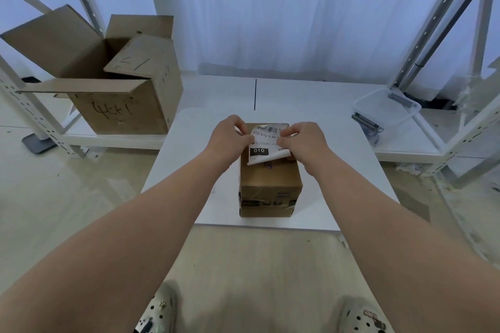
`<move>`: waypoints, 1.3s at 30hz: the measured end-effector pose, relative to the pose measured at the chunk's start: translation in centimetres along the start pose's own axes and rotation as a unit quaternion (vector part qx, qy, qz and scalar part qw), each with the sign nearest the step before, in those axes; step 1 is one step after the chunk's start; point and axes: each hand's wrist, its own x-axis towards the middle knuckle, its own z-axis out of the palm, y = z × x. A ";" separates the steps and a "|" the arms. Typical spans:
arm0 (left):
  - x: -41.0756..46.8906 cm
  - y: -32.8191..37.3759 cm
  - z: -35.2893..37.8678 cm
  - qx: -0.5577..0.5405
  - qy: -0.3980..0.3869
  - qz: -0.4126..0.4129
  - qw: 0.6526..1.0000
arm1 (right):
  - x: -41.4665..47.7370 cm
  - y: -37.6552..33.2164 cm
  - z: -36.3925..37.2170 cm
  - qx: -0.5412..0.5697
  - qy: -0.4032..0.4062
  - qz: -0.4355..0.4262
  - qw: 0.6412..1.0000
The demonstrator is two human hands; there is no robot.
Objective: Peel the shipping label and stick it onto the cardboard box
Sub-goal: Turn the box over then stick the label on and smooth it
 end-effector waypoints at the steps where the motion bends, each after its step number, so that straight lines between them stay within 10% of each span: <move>1: -0.1 0.0 0.0 0.008 0.001 0.006 1.000 | 0.0 0.0 -0.1 -0.008 -0.002 -0.007 1.000; 39: -0.3 0.1 0.5 0.172 -0.032 0.047 0.984 | -1.2 0.2 0.7 -0.182 -0.006 -0.085 0.980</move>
